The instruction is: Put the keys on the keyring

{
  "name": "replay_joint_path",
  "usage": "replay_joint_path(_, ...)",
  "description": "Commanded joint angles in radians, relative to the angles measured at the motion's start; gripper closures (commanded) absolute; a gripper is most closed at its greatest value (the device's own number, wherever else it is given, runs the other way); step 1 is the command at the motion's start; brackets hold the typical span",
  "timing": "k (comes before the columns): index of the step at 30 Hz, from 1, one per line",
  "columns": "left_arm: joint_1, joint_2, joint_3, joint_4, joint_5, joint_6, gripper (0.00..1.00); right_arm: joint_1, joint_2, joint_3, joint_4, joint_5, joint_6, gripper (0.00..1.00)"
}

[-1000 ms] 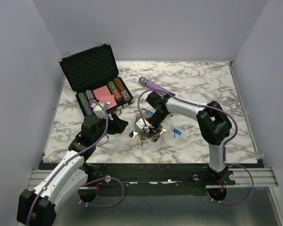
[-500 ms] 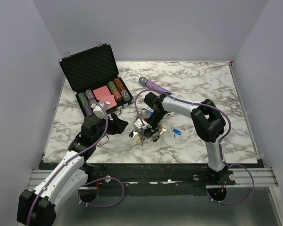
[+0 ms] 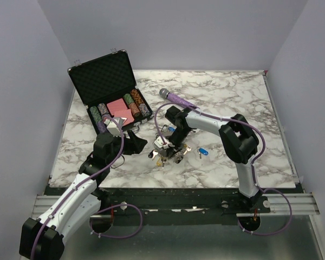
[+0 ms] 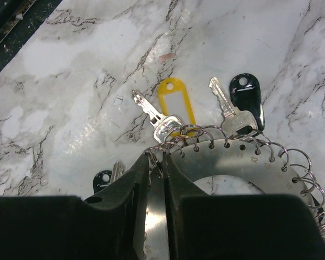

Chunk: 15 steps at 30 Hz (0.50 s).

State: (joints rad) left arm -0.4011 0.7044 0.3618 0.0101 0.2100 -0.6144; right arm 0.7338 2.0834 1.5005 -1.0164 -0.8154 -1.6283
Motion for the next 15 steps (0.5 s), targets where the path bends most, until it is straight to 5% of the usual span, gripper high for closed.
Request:
replay_joint_path(1, 0.001, -0.002, -0.012, 0.014, -0.011, -0.008, 0.24, 0.007, 0.03, 0.02, -0.022, 0.013, -0.019, 0.77)
replay_joint_path(15, 0.001, -0.005, -0.015, 0.018, -0.001, -0.01, 0.24, 0.007, 0.037, 0.01, 0.004, 0.03, -0.004, 0.82)
